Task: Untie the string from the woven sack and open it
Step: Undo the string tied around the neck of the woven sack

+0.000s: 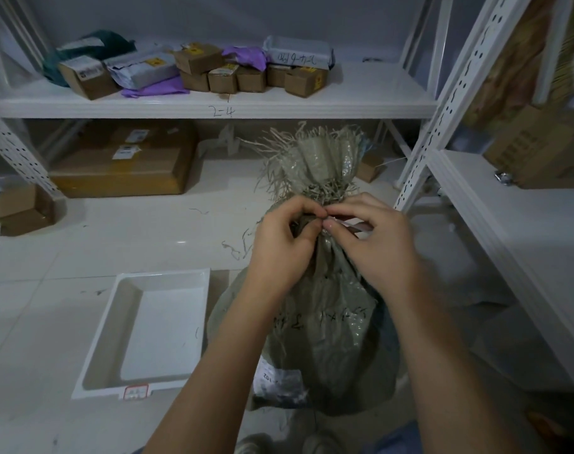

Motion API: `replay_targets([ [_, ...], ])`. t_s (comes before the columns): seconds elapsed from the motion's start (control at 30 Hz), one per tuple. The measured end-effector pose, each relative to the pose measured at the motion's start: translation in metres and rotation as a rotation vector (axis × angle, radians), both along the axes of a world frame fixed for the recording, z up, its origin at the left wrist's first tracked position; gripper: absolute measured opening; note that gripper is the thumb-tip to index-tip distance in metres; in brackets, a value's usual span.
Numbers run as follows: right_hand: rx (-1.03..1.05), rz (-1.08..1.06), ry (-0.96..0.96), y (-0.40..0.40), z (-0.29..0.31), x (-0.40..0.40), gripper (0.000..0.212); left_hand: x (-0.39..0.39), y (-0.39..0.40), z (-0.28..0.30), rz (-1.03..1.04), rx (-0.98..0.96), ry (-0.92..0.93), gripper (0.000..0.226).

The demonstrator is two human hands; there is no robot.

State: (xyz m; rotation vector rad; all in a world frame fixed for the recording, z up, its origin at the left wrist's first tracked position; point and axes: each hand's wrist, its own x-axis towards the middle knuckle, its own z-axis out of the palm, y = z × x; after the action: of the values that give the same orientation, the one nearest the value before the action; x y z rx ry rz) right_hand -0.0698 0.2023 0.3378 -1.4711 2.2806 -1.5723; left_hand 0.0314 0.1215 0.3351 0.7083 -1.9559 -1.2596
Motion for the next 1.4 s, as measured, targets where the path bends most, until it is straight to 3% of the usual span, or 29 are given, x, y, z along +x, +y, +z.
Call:
replay_targets([
  [0.33, -0.013, -0.077, -0.026, 0.000, 0.003, 0.001, 0.015, -0.003, 0.003, 0.003, 0.078, 0.088, 0.028, 0.014],
  [0.53, 0.069, -0.097, 0.100, 0.003, 0.003, -0.003, 0.010, -0.004, 0.009, 0.003, 0.076, 0.049, -0.061, 0.019],
  [0.8, 0.069, -0.109, 0.117, 0.009, 0.002, -0.003, 0.009, -0.006, 0.013, 0.002, 0.117, 0.000, -0.103, 0.020],
  [1.0, 0.003, -0.082, 0.137, 0.005, 0.005, 0.001, 0.008, -0.001, 0.012, 0.005, 0.144, -0.038, -0.043, 0.016],
  [1.4, -0.051, -0.082, 0.182, 0.001, 0.007, 0.001, 0.005, -0.006, 0.014, 0.007, 0.169, 0.084, 0.103, 0.006],
])
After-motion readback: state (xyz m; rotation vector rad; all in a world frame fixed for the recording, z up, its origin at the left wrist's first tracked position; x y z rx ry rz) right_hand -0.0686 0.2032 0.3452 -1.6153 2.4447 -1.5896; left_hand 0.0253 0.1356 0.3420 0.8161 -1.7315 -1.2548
